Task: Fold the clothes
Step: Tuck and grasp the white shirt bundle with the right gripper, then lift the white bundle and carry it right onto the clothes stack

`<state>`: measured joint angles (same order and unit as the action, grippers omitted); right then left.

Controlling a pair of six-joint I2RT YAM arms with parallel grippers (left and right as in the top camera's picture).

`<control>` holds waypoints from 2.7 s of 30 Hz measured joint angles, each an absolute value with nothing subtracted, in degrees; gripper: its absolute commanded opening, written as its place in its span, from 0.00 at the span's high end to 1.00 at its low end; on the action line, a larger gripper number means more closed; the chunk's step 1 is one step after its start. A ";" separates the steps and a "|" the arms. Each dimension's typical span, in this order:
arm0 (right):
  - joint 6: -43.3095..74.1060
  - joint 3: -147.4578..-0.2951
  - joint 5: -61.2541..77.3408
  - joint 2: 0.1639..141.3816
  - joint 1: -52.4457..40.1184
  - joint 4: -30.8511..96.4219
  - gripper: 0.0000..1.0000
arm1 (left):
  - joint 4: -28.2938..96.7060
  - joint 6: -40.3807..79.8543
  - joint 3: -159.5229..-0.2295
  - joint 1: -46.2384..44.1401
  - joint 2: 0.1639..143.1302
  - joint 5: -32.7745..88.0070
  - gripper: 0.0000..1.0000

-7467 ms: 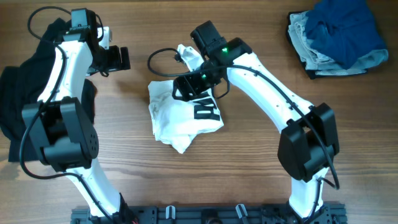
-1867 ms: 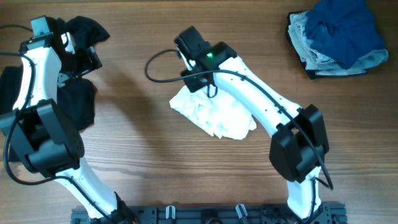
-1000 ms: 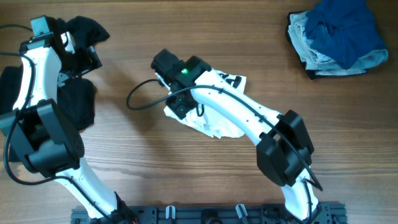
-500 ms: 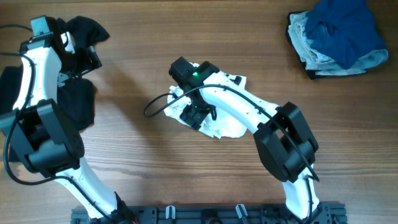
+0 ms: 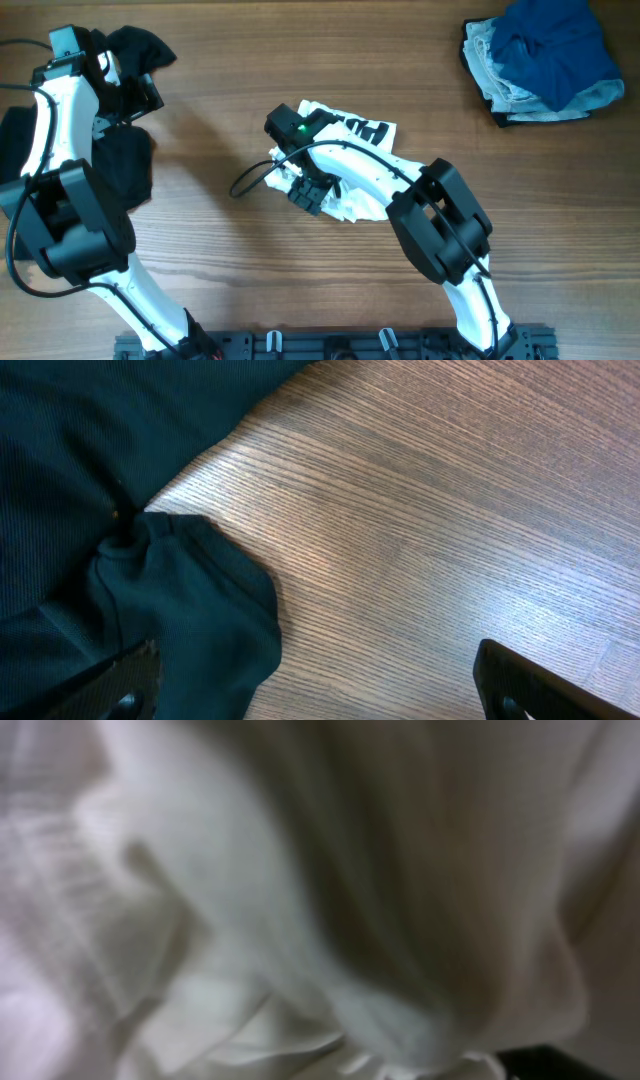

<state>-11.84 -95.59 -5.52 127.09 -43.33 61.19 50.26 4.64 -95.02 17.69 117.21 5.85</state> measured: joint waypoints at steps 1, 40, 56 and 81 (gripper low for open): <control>-11.75 -95.59 -5.96 127.15 -43.33 61.04 0.27 | 50.26 4.64 -95.02 17.69 117.21 5.85 0.00; 0.69 -95.83 -12.93 112.77 -36.80 64.45 0.96 | 51.81 4.64 -95.02 17.69 117.21 5.85 0.00; 7.99 -95.79 -12.56 91.00 -36.82 67.79 0.96 | 52.05 4.64 -95.02 17.69 117.21 5.87 0.00; 4.75 -95.81 -25.30 87.05 -7.44 40.45 0.96 | 52.07 4.64 -95.02 17.69 117.21 5.87 0.00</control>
